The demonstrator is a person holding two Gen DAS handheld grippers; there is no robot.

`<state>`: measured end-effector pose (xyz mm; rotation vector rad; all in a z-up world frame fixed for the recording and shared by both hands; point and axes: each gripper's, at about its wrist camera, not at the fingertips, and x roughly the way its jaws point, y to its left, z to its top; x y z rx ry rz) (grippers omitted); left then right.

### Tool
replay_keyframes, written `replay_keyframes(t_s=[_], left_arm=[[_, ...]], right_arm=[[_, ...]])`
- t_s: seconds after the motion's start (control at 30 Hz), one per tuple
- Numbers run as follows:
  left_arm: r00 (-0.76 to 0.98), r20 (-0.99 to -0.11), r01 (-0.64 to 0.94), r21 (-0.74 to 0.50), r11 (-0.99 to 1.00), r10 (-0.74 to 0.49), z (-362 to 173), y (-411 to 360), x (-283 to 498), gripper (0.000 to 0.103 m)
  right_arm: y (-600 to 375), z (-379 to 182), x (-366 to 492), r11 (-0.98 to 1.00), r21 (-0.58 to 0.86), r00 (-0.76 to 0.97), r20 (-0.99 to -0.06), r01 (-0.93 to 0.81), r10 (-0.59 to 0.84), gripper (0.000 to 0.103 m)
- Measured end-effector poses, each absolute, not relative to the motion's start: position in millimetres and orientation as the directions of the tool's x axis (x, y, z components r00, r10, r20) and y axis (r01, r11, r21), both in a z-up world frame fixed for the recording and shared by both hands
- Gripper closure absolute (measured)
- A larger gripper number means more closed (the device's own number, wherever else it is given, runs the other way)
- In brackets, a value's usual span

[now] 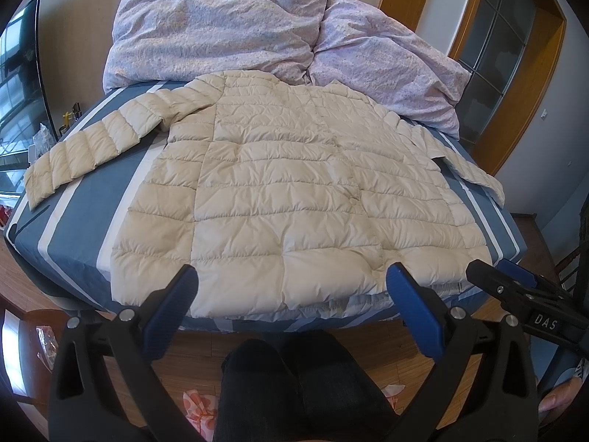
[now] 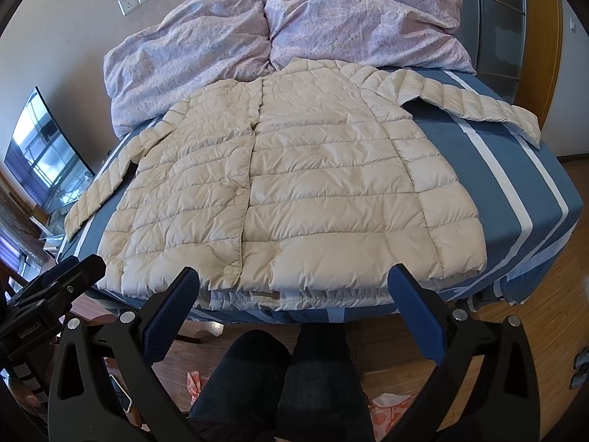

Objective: Fold large clothes

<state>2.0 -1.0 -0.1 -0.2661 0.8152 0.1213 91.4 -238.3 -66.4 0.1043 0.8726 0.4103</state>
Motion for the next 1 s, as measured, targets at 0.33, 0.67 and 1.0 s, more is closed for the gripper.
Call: replay_keyframes(t_s=[0.33,0.67,1.0], left_arm=[[0.670,-0.742,-0.214,-0.187,0.959,0.005,-11,4,10,0.002],[0.640,-0.765,-0.253,-0.130,0.959,0.065,-24,27,58,0.002],[0.603,-0.775,-0.315,-0.011,0.949,0.191,-37,66,135,0.002]], right_arm=[[-241,-71,111,0.927,0.240,0.572,-0.733,-0.288,0.368,0.001],[-264,-76,170,0.952,0.232,0.613,-0.729,-0.199,0.306,0.001],[-397,-104,307,0.924,0.329,0.596,-0.788,0.195,0.155,0.004]])
